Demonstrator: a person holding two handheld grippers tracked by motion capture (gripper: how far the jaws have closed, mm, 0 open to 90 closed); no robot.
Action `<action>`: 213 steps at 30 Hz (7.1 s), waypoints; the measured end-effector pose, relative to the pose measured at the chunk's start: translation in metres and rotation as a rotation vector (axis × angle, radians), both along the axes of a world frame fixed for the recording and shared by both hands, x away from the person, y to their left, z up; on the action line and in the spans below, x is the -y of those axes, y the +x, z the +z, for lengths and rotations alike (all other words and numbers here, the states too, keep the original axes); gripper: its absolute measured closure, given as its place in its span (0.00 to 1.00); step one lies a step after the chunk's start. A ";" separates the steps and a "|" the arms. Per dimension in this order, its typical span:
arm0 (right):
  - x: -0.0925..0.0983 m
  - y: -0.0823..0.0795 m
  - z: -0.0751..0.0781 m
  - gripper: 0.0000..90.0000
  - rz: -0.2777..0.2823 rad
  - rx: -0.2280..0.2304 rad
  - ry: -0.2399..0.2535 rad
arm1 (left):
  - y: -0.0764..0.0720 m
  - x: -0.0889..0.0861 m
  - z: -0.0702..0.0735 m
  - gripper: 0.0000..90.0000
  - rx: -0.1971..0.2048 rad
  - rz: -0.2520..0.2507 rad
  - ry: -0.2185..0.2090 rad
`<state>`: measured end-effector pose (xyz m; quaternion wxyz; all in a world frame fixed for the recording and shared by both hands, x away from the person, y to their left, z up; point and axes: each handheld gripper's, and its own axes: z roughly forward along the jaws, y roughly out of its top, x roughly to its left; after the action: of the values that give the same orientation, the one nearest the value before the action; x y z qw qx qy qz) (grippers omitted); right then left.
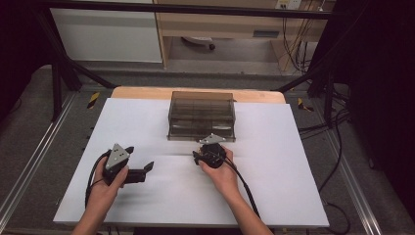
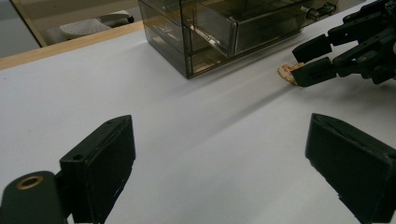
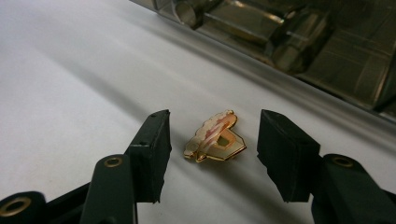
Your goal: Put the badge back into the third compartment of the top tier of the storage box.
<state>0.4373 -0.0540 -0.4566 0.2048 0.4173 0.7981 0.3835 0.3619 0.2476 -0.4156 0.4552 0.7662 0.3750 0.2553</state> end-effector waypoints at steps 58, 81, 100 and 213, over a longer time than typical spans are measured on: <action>-0.022 -0.008 -0.002 0.89 0.106 0.065 -0.101 | 0.000 0.002 -0.001 0.10 -0.004 -0.008 0.016; -0.005 -0.018 0.003 0.90 0.150 0.044 -0.040 | 0.000 0.002 -0.001 0.10 -0.005 -0.004 0.017; 0.014 -0.034 0.011 0.90 0.198 0.038 0.024 | 0.000 0.001 -0.001 0.10 -0.008 -0.003 0.016; 0.029 -0.017 0.111 0.90 0.200 0.203 0.222 | 0.000 -0.003 -0.001 0.08 -0.016 0.052 -0.022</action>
<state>0.4200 -0.0830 -0.3458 0.1977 0.3150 0.7637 0.5277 0.3624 0.2509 -0.4171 0.4539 0.7530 0.4013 0.2567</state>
